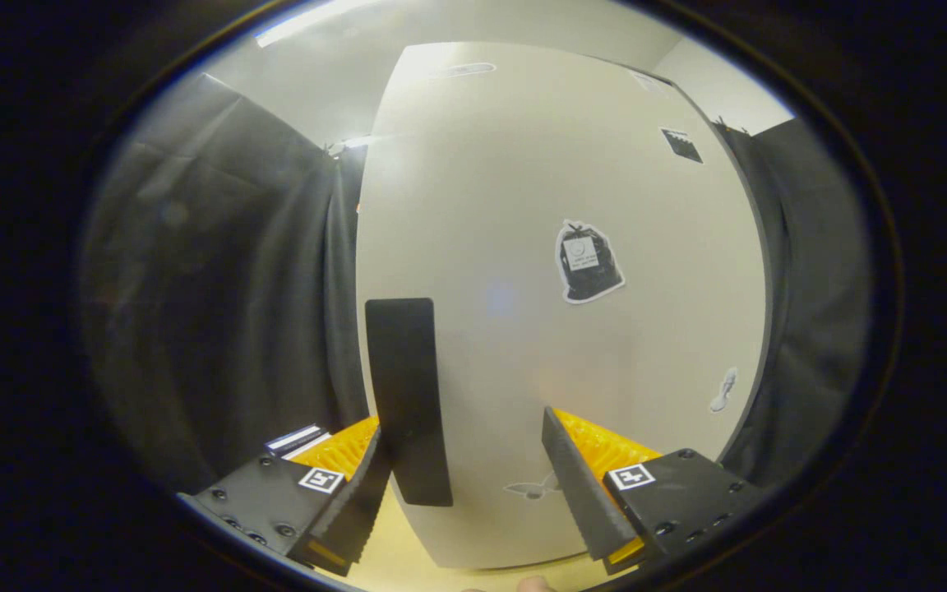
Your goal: Open the shoe cabinet door, grab the shoes and put them into the shoe cabinet, then close the shoe cabinet door.
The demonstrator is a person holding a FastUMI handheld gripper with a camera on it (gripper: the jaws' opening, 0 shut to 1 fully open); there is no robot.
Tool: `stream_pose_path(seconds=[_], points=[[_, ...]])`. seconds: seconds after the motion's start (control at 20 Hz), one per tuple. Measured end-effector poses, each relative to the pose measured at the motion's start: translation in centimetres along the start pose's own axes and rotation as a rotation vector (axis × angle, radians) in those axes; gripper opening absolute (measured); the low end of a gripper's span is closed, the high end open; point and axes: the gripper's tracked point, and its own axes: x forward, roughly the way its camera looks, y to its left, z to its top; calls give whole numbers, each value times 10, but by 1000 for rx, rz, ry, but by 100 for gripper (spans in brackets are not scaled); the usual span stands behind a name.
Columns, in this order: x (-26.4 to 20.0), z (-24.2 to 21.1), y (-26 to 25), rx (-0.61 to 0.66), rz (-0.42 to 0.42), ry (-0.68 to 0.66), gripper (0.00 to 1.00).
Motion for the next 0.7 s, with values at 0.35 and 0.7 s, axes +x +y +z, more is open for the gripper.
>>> stream_pose_path(seconds=[0.35,0.7], points=[[3,4,5,-42,-31,-1,100],[0,2,6,-53,-48,-3,100]])
